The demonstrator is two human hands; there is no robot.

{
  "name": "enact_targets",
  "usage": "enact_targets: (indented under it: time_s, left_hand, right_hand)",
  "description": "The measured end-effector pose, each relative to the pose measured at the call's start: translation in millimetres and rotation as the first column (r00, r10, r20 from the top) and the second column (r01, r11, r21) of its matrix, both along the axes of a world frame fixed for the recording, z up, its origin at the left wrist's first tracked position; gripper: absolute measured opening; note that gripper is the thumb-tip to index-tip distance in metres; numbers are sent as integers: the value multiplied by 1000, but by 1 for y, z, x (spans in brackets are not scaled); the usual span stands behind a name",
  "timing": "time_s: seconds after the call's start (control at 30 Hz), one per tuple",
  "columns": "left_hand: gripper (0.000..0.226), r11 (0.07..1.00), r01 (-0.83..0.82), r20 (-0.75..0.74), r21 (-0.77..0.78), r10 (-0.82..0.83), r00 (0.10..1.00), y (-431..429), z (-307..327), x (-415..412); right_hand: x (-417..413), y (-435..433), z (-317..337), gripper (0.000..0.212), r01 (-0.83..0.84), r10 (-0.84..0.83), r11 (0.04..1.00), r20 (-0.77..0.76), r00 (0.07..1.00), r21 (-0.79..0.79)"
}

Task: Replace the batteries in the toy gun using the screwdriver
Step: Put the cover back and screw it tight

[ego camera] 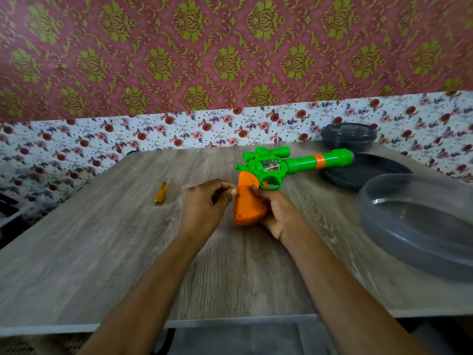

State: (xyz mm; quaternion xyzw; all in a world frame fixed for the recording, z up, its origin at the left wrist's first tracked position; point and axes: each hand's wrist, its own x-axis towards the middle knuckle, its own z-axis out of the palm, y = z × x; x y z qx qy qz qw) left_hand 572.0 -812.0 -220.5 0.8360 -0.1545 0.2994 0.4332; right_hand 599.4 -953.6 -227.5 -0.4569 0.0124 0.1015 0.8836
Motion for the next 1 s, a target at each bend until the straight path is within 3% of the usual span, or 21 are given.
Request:
enact_targets:
  time_s: [0.37,0.57,0.77,1.0]
  left_hand:
    - [7,998,26,38,66,-28,999,1,-2,1]
    - [19,987,0,83,161,-14,996,0,1,-1]
    - [20,979,-1,89,205,-18,996,0,2,-2]
    - [30,928,13,68,373,-42,997,-1,7,-12]
  right_hand:
    - [3,2,-3,26,13,-13,1000,7,1000,-3]
    - [4,2,-3,12,23,-23,999,-2,1000,-28]
    - [3,1,-3,8,31,-31,999,-6,1000,-36]
    - [6,-1,-4,6,22,-23,999,-36,999,-44]
